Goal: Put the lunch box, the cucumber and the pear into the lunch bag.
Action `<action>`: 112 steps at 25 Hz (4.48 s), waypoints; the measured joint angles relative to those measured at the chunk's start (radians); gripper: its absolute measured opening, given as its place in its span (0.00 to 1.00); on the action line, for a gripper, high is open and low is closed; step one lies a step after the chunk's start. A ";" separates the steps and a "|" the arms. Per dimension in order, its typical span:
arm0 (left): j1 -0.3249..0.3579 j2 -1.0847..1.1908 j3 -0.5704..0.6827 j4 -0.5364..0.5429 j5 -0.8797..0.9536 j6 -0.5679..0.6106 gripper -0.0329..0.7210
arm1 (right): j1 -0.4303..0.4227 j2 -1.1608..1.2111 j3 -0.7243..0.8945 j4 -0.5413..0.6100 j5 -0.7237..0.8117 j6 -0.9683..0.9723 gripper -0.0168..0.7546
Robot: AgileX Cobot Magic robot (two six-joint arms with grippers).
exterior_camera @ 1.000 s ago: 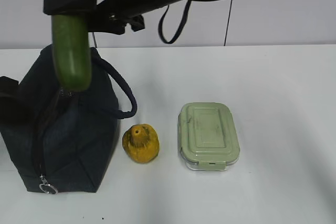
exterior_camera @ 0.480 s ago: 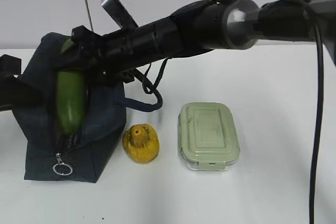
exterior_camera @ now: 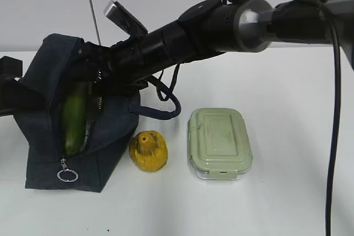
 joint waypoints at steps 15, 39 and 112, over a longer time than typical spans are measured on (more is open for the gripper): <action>0.000 0.000 0.000 0.001 -0.001 0.014 0.02 | -0.261 -0.070 0.000 0.121 0.285 -0.005 0.71; 0.000 0.000 0.000 -0.005 -0.009 0.014 0.02 | -0.459 -0.230 0.115 -0.835 0.381 0.316 0.42; 0.000 0.000 0.000 -0.005 0.009 0.015 0.02 | -0.588 -0.133 0.681 -0.067 0.228 -0.381 0.53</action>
